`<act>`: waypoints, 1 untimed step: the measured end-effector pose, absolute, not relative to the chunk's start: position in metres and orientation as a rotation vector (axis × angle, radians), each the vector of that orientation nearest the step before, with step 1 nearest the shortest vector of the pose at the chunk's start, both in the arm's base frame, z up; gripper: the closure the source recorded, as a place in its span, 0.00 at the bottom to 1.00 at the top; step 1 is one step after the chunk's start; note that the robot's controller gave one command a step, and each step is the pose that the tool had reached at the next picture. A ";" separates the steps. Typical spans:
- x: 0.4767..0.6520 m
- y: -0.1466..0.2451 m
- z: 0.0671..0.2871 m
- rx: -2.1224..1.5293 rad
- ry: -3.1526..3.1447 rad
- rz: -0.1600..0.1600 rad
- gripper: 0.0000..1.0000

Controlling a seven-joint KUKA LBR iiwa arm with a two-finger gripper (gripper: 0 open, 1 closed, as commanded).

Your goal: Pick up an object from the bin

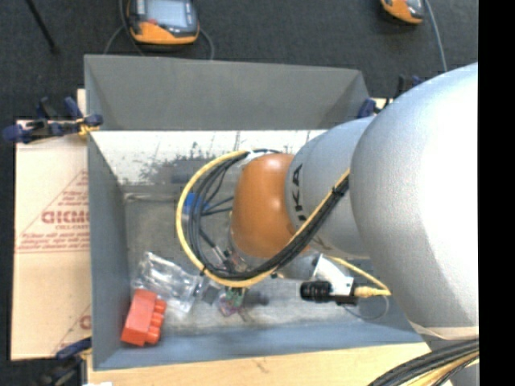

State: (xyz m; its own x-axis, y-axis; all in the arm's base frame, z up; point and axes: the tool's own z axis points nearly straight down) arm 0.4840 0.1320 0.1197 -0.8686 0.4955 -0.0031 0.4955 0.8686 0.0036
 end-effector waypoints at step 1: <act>0.480 0.131 0.129 0.798 3.034 0.003 1.00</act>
Offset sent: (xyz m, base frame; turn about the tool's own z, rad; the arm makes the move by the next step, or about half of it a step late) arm -0.0051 -0.0004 0.0088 -0.0013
